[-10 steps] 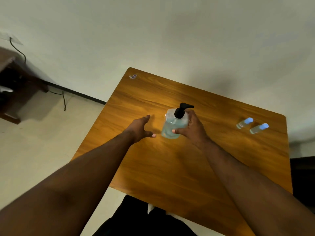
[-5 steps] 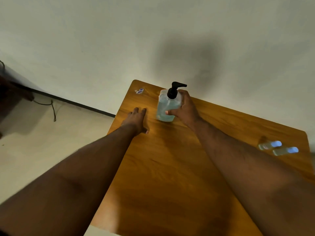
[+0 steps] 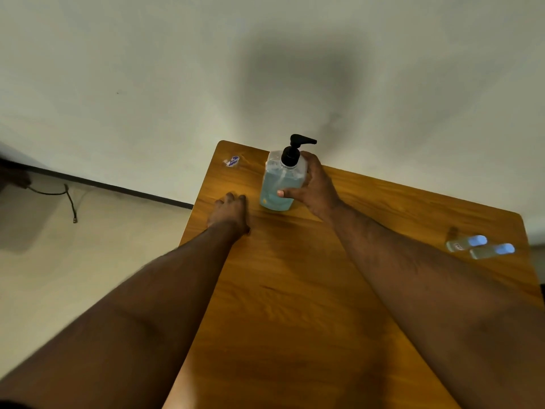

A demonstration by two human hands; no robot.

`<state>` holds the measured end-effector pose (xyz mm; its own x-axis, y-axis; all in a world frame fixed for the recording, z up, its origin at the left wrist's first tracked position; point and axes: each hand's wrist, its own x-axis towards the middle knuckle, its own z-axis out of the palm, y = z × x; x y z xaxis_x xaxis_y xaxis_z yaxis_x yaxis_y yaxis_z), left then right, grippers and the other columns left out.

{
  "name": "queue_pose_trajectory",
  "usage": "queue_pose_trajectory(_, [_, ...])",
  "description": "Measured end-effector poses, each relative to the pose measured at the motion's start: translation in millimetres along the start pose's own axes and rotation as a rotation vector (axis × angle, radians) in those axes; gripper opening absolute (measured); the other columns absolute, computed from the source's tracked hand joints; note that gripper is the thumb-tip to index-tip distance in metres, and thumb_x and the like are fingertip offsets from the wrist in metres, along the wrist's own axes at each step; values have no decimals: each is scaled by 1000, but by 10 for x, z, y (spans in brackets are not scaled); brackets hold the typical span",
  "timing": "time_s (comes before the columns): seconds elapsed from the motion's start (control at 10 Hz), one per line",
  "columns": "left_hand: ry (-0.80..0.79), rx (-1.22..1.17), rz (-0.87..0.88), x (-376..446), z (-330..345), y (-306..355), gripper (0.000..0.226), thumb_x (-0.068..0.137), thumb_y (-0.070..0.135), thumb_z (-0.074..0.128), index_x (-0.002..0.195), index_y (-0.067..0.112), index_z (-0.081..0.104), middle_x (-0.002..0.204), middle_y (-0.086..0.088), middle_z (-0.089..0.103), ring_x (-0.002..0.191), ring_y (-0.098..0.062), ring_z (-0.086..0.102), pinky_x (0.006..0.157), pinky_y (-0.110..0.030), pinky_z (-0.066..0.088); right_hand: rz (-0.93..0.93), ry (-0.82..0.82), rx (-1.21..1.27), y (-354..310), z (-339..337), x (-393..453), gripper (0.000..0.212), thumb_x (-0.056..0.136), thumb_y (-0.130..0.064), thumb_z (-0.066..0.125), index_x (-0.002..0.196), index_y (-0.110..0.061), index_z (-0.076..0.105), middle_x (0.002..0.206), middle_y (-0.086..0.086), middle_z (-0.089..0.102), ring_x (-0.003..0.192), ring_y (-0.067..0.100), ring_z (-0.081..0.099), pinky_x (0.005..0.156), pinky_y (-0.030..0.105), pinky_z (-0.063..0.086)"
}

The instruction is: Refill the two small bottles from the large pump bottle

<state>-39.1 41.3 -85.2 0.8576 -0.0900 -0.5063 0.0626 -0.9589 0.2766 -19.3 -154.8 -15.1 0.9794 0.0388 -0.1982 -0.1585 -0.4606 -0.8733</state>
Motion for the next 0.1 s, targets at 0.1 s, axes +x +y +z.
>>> queue_pose_trajectory(0.1, [175, 12, 42, -71, 45, 54, 60, 87, 32, 66, 139, 17, 41, 141, -13, 43, 129, -35, 41, 99, -45, 44, 11, 13, -31, 12, -22, -63, 111, 60, -15, 88, 146, -30, 20, 149, 4, 37, 133, 23, 38, 102, 41, 44])
